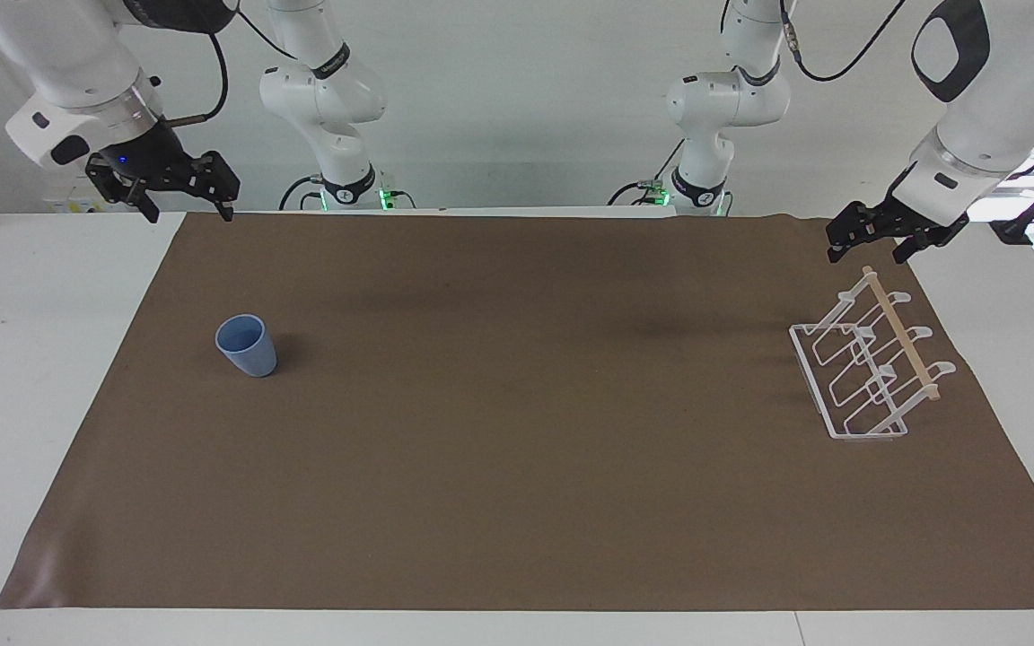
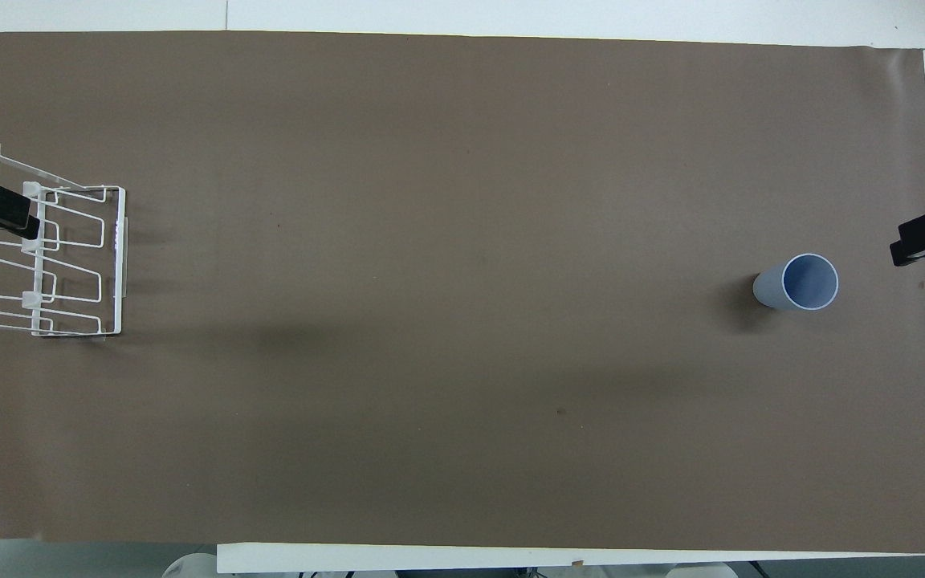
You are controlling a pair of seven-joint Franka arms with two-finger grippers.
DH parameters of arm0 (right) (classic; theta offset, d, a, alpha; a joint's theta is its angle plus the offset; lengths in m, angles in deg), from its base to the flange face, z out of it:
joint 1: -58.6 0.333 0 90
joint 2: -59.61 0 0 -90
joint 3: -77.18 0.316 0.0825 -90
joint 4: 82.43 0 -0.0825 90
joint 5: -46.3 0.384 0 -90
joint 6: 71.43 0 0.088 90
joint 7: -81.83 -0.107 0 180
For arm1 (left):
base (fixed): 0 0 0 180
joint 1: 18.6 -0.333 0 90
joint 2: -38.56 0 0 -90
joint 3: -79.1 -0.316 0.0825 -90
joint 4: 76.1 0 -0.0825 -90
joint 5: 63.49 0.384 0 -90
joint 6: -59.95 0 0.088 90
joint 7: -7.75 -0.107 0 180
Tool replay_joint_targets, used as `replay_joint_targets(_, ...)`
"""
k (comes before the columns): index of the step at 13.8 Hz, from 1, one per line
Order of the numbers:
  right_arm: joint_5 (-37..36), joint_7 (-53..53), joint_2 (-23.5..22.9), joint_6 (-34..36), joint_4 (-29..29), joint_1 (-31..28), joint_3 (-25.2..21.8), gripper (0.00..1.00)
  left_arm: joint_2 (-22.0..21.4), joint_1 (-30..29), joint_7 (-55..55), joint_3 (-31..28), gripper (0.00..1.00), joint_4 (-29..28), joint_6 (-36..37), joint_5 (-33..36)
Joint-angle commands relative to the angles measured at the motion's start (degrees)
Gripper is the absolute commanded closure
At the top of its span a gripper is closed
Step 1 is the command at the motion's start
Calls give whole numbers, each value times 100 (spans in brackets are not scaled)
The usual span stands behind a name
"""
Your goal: Hang cup on cup holder
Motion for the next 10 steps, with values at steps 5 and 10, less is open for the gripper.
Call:
replay_joint_targets(5,7,-34,69,7,87,-90,19,0,-107,-6,-46,-26,0,-115,3,-41)
replay_joint_targets(10,7,353,473,-1852,1745,-292,-25,0,-107,-6,-46,-26,0,-115,3,-41)
